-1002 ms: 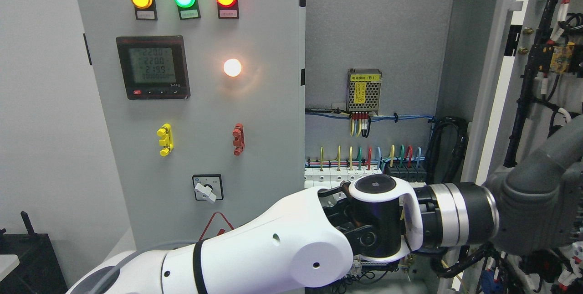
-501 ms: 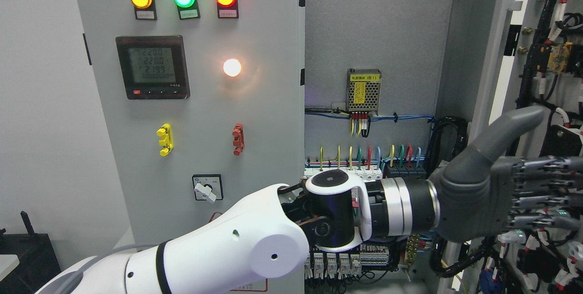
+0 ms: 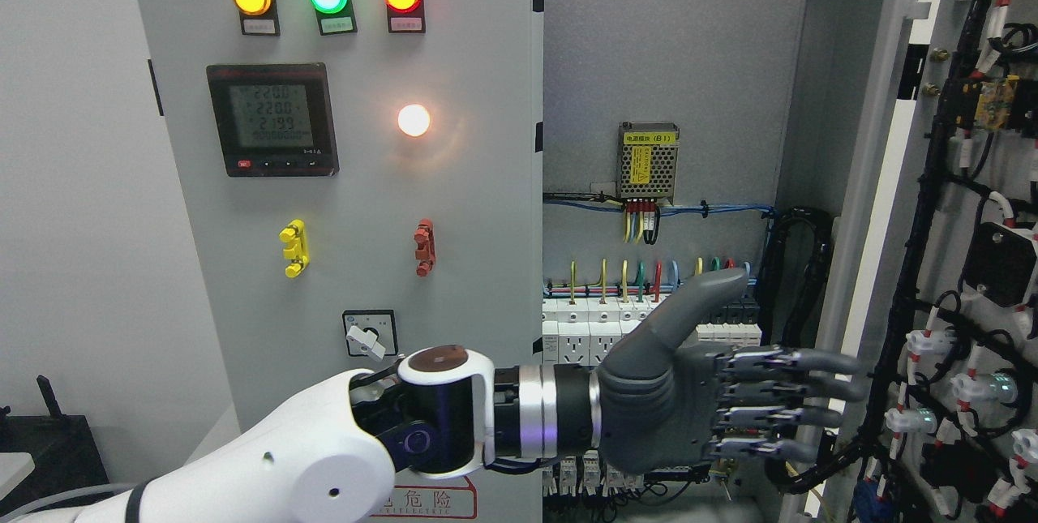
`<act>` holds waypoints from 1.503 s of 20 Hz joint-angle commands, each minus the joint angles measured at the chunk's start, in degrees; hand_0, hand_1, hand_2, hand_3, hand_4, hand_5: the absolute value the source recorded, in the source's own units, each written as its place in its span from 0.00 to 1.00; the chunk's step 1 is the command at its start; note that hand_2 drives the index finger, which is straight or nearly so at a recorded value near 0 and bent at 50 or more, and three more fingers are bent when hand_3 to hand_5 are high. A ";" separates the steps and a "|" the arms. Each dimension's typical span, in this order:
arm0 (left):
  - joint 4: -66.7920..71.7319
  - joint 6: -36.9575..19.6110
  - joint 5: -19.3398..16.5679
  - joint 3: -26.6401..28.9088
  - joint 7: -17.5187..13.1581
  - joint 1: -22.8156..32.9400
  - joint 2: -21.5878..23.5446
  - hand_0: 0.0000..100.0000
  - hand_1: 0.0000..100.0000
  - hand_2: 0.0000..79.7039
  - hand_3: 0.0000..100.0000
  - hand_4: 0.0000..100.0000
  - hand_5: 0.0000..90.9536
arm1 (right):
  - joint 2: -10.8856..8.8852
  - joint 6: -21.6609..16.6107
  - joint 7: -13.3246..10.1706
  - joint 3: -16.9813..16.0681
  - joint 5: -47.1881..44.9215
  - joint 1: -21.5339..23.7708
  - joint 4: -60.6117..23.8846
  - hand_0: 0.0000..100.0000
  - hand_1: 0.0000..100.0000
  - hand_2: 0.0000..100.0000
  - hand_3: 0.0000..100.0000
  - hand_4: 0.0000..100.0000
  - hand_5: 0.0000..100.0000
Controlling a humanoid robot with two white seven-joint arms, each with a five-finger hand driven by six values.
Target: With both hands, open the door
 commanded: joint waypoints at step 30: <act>33.10 -23.67 -48.54 0.13 -3.54 71.31 25.59 0.00 0.00 0.00 0.00 0.03 0.00 | 0.00 -0.01 0.01 0.01 0.00 -0.01 -0.03 0.00 0.00 0.00 0.00 0.00 0.00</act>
